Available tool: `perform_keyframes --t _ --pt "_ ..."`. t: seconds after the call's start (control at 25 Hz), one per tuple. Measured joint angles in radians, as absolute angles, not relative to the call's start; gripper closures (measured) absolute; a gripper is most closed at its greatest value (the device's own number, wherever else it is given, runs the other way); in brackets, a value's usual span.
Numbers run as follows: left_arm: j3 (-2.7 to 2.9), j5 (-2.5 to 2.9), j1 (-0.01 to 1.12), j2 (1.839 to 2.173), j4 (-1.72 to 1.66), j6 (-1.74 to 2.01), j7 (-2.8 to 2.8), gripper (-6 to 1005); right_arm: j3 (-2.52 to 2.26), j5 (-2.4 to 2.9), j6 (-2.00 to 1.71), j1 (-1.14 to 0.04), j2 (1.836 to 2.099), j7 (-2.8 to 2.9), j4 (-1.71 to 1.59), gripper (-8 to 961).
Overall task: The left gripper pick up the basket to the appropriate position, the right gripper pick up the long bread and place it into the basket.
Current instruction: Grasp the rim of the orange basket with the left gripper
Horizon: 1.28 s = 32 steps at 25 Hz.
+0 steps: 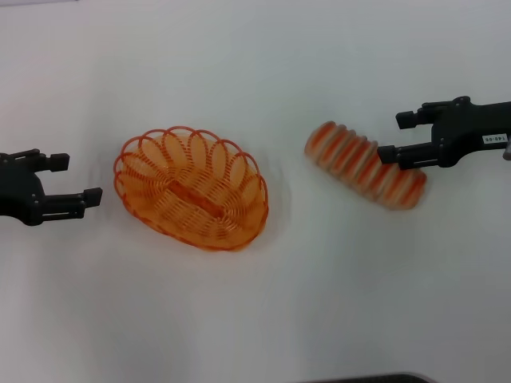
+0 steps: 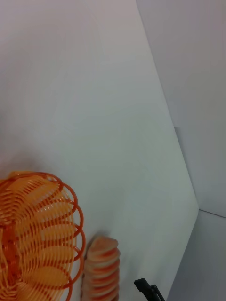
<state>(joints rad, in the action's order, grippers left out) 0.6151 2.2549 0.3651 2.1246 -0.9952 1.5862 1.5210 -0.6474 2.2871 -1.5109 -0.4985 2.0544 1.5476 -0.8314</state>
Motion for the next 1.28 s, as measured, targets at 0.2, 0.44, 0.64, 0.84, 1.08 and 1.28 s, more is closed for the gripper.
perform_keyframes --t 0.2,0.44,0.64,0.84,1.08,1.28 --pt "0.615 2.255 0.366 2.125 -0.994 1.586 1.523 140 -0.647 2.287 -1.511 -0.499 2.055 1.547 -0.831 146" --pt "0.613 2.249 0.368 2.129 -0.993 1.582 1.524 140 -0.647 2.287 -1.511 -0.499 2.056 1.546 -0.831 146" --pt "0.594 2.225 0.401 2.134 -0.990 1.587 1.597 140 -0.647 2.287 -1.511 -0.500 2.056 1.546 -0.832 145" --pt "0.610 2.228 0.473 2.131 -0.981 1.606 1.784 141 -0.646 2.286 -1.515 -0.500 2.055 1.546 -0.831 145" --pt "0.642 2.231 0.545 2.101 -0.984 1.616 2.035 141 -0.646 2.275 -1.528 -0.502 2.049 1.553 -0.831 146" --pt "0.671 2.301 0.586 2.072 -0.998 1.610 2.201 141 -0.646 2.275 -1.533 -0.502 2.046 1.554 -0.831 145"
